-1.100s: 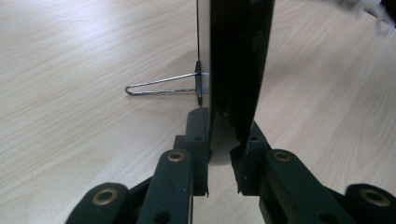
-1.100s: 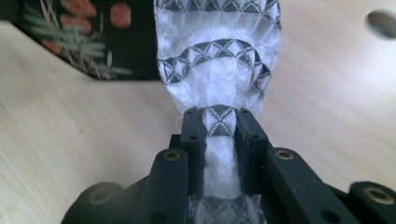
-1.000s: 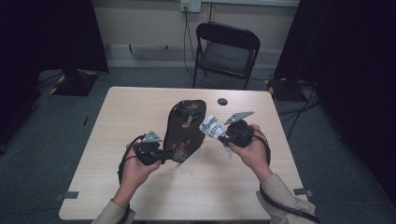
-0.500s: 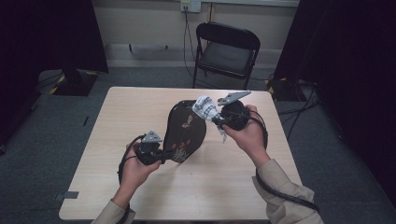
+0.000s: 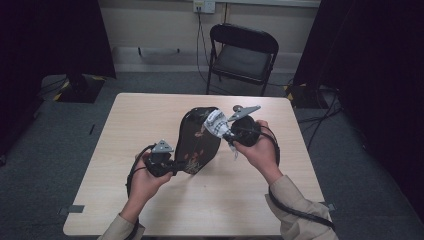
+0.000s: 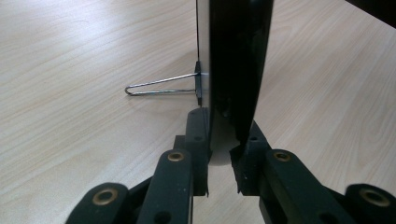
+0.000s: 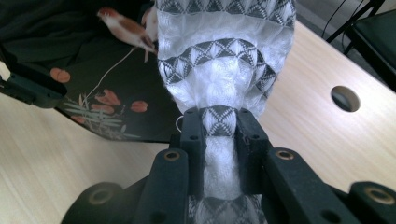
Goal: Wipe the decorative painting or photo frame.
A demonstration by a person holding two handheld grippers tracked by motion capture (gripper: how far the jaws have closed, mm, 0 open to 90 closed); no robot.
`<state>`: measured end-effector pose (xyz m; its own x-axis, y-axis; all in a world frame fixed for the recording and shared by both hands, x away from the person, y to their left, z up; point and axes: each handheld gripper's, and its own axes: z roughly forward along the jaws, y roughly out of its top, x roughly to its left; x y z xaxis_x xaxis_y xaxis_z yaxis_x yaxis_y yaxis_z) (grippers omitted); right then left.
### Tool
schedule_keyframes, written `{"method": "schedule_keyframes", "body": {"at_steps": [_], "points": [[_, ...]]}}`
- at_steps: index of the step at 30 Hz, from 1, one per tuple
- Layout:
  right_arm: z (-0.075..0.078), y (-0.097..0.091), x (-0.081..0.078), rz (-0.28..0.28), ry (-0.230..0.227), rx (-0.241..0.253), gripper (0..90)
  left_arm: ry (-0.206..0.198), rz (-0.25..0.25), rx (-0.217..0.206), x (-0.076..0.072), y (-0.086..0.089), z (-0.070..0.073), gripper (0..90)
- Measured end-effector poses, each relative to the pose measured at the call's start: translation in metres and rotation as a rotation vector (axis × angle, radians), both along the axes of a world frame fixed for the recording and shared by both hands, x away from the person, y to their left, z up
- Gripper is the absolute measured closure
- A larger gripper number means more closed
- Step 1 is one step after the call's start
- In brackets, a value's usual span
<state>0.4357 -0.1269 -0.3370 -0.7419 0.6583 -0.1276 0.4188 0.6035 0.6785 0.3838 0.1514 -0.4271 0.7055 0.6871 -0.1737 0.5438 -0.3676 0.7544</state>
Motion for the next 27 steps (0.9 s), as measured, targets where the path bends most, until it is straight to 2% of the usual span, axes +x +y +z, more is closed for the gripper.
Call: {"method": "schedule_keyframes", "body": {"at_steps": [5, 16, 27], "points": [[-0.011, 0.000, -0.002, 0.000, 0.021, 0.002, 76.4, -0.002, 0.000, 0.001, 0.000, 0.000, 0.000, 78.5], [-0.052, -0.001, -0.010, 0.002, 0.088, 0.013, 76.4, -0.002, 0.001, -0.001, 0.000, 0.000, 0.000, 78.5], [-0.094, -0.002, -0.017, 0.000, 0.167, -0.002, 76.4, 0.000, 0.001, 0.000, 0.000, 0.000, 0.000, 78.5]]}}
